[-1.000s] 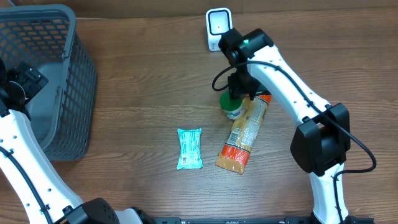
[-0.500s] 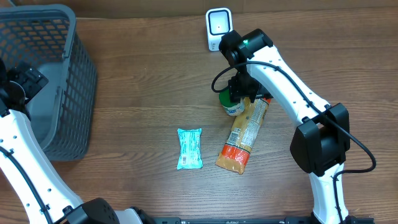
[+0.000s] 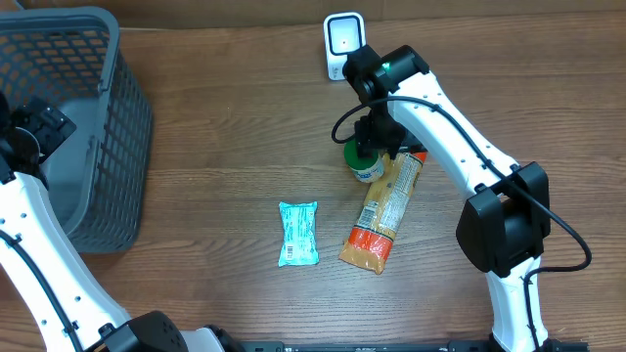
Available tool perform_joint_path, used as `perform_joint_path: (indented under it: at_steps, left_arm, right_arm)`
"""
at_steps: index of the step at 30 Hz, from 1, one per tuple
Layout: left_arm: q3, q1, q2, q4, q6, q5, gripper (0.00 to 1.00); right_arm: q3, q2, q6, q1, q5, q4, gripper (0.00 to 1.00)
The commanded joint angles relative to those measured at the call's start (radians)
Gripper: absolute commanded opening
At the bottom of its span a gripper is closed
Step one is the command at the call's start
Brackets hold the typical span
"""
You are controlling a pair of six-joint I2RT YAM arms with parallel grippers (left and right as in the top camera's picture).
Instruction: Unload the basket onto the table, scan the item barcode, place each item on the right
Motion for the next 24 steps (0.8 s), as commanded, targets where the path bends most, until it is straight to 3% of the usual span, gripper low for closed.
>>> perform_joint_path:
  at_steps: [1, 8, 11, 16, 24]
  left_arm:
    - [0.024, -0.006, 0.005, -0.001, -0.013, -0.005, 1.0]
    - [0.024, -0.006, 0.005, -0.001, -0.013, -0.005, 1.0]
    - [0.024, -0.007, 0.005, -0.001, -0.013, -0.005, 1.0]
    - [0.024, -0.006, 0.005, -0.001, -0.013, -0.005, 1.0]
    - [0.024, -0.006, 0.005, -0.001, -0.013, -0.005, 1.0]
  right_arm:
    - [0.011, -0.025, 0.005, 0.021, -0.031, 0.032, 0.82]
    - [0.011, -0.025, 0.005, 0.046, -0.033, 0.106, 0.83]
    - [0.011, -0.025, 0.005, 0.058, -0.029, 0.135, 0.93]
    - [0.011, -0.025, 0.023, 0.072, 0.026, 0.155, 0.99]
    - [0.01, -0.01, 0.053, 0.099, 0.048, 0.177, 1.0]
